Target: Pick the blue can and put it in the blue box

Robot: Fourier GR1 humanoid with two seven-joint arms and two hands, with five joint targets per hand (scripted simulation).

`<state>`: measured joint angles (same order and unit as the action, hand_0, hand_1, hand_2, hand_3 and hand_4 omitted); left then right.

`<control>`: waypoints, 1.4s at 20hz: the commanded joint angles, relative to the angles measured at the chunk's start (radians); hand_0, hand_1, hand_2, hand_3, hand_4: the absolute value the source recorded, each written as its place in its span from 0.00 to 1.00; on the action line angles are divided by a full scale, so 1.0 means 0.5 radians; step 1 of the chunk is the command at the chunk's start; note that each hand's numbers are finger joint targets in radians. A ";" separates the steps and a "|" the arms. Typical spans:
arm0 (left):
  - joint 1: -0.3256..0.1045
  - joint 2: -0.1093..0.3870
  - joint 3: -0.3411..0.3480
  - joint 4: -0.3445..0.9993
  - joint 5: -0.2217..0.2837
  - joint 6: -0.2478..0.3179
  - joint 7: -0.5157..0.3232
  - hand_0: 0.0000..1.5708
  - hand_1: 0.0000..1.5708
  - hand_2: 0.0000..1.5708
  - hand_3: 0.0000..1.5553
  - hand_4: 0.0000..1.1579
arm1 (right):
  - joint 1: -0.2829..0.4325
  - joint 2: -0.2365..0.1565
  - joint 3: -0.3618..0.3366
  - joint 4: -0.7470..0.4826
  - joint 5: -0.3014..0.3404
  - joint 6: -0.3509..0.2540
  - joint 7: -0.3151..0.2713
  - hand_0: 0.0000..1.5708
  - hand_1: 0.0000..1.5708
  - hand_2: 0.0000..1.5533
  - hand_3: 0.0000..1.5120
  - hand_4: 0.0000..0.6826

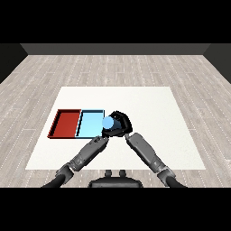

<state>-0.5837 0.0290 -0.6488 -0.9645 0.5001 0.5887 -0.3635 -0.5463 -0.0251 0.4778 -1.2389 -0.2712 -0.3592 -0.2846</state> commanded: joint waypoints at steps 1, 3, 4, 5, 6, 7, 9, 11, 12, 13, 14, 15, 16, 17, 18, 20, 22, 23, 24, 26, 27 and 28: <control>-0.002 -0.055 -0.070 -0.067 -0.026 0.182 0.064 1.00 1.00 0.99 0.94 0.98 | 0.093 0.048 0.017 -0.005 0.001 0.055 -0.077 0.90 0.90 0.94 0.91 0.78; -0.034 -0.055 0.064 0.110 -0.077 0.048 0.024 1.00 1.00 0.99 0.94 0.98 | 0.028 0.048 0.109 -0.043 -0.083 -0.109 -0.018 0.91 0.91 0.94 0.91 0.78; -0.123 -0.055 -0.021 0.088 0.062 0.161 0.018 1.00 1.00 0.99 0.94 0.98 | 0.094 0.048 0.096 -0.185 -0.003 -0.089 0.108 0.91 0.91 0.94 0.91 0.78; -0.063 -0.038 0.129 0.060 -0.103 0.019 0.041 1.00 1.00 0.99 0.95 0.99 | 0.165 0.041 0.012 -0.211 0.029 0.023 0.094 0.91 0.91 0.94 0.91 0.77; 0.004 -0.055 -0.077 -0.023 -0.018 0.196 -0.050 1.00 1.00 0.99 0.95 0.99 | -0.039 0.048 -0.068 0.041 -0.024 0.079 0.004 0.91 0.91 0.94 0.91 0.78; -0.003 -0.055 0.138 0.093 -0.138 0.023 -0.053 1.00 1.00 0.99 0.95 0.99 | -0.079 0.048 -0.025 0.100 -0.097 0.039 -0.055 0.91 0.91 0.94 0.91 0.76; -0.099 0.015 0.150 -0.007 -0.150 0.051 0.126 1.00 1.00 0.99 0.94 0.98 | 0.074 0.048 -0.031 -0.040 0.041 -0.004 0.051 0.70 0.70 0.77 0.68 0.59; -0.033 -0.055 0.080 0.026 -0.134 0.125 0.024 1.00 1.00 0.99 0.94 0.98 | 0.059 0.049 -0.008 -0.048 0.174 -0.043 0.113 0.00 0.00 0.00 0.00 0.00; -0.030 -0.056 0.084 0.023 -0.140 0.122 0.027 1.00 1.00 0.99 0.94 0.98 | 0.063 0.049 -0.012 -0.053 0.179 -0.038 0.116 0.00 0.00 0.00 0.00 0.00; -0.028 -0.056 0.087 0.021 -0.145 0.121 0.030 1.00 1.00 0.99 0.94 0.98 | 0.065 0.049 -0.015 -0.055 0.183 -0.034 0.118 0.00 0.00 0.00 0.00 0.00; -0.026 -0.056 0.090 0.019 -0.150 0.119 0.032 1.00 1.00 0.99 0.94 0.98 | 0.067 0.049 -0.017 -0.057 0.185 -0.031 0.119 0.00 0.00 0.00 0.00 0.00; -0.048 -0.056 0.153 0.055 -0.195 0.088 0.035 1.00 1.00 0.99 0.94 0.98 | 0.069 0.049 -0.020 -0.058 0.187 -0.028 0.119 0.00 0.00 0.00 0.00 0.00; 0.061 -0.056 0.050 0.069 -0.138 0.099 -0.075 1.00 1.00 0.99 0.94 0.98 | 0.000 0.049 0.034 0.159 0.065 -0.074 -0.065 0.00 0.00 0.00 0.00 0.00; -0.102 -0.057 -0.091 0.130 0.091 0.222 -0.102 1.00 1.00 0.99 0.94 0.98 | 0.046 0.049 0.001 -0.083 0.201 -0.029 0.166 0.00 0.00 0.00 0.00 0.00; 0.026 0.006 0.127 0.016 -0.156 0.039 0.043 1.00 1.00 1.00 0.95 0.99 | -0.097 0.049 -0.048 0.330 0.060 0.026 -0.099 0.00 0.00 0.00 0.00 0.00; -0.112 -0.038 0.256 0.192 -0.137 -0.067 -0.018 1.00 1.00 1.00 0.95 0.99 | 0.117 -0.012 -0.094 -0.005 0.176 0.096 0.015 0.00 0.00 0.00 0.00 0.00; -0.065 -0.057 -0.078 0.086 0.026 0.269 -0.055 1.00 1.00 1.00 0.95 0.99 | 0.042 0.039 -0.133 -0.036 0.218 0.060 0.123 0.00 0.00 0.00 0.00 0.00; -0.041 -0.057 0.047 -0.038 -0.164 0.202 0.096 1.00 1.00 1.00 0.96 0.99 | 0.066 0.049 -0.115 -0.044 0.202 0.002 0.127 0.00 0.00 0.00 0.00 0.00; -0.021 -0.057 0.060 -0.005 -0.118 0.197 0.042 1.00 1.00 1.00 0.96 0.99 | 0.111 -0.010 -0.213 -0.060 0.192 0.075 0.100 0.00 0.00 0.00 0.00 0.00; -0.051 -0.057 0.057 0.100 -0.121 0.195 -0.039 1.00 1.00 1.00 0.96 0.99 | 0.209 -0.008 -0.167 -0.349 0.237 -0.038 0.244 0.00 0.00 0.00 0.00 0.00; 0.091 -0.023 0.199 0.094 -0.162 -0.016 -0.128 1.00 1.00 1.00 0.96 0.99 | 0.206 0.042 -0.212 -0.220 0.235 -0.032 0.134 0.00 0.00 0.00 0.00 0.00; 0.114 -0.057 0.092 -0.039 -0.120 0.176 -0.076 1.00 1.00 1.00 0.96 0.99 | 0.126 -0.040 -0.371 -0.256 0.059 0.119 0.175 0.00 0.00 0.00 0.00 0.00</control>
<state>-0.5681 0.0057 -0.6058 -0.9427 0.4296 0.6583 -0.3756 -0.4869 -0.0180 0.3768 -1.3175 -0.1822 -0.3483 -0.2143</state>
